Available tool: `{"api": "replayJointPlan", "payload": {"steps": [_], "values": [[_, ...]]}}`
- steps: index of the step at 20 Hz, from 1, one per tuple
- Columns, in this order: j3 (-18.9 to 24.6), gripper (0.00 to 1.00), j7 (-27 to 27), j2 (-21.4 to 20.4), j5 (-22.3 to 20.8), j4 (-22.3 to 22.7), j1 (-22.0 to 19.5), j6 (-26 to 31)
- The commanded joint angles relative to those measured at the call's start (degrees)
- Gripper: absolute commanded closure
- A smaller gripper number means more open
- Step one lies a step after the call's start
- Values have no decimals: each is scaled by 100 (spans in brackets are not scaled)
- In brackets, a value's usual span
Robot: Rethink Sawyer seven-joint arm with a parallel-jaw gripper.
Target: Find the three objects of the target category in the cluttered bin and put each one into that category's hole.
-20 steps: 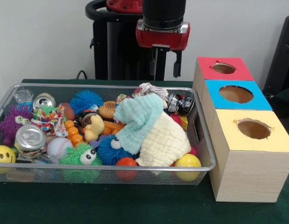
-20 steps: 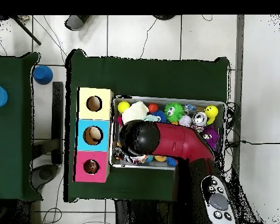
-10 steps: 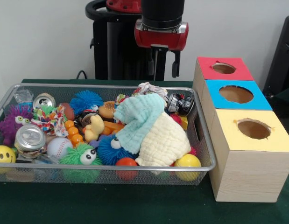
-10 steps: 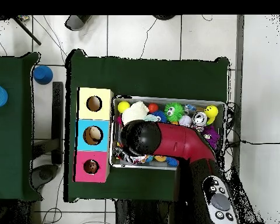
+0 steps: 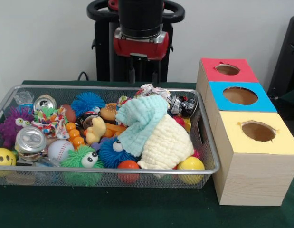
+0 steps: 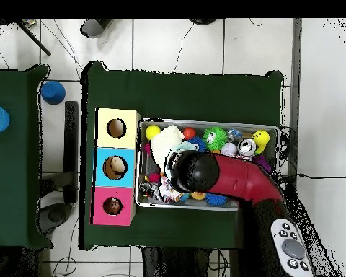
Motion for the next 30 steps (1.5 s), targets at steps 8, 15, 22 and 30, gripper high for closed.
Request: {"api": "replayJointPlan", "payload": {"steps": [8, 15, 22, 30], "values": [[336, 0, -288, 623, -751, -126, -414, -565], [401, 0, -306, 705, -996, -153, -497, -684], [453, 0, -435, 830, -1296, -228, -623, -800], [547, 0, -654, 1062, -1773, -394, -794, -886]]}}
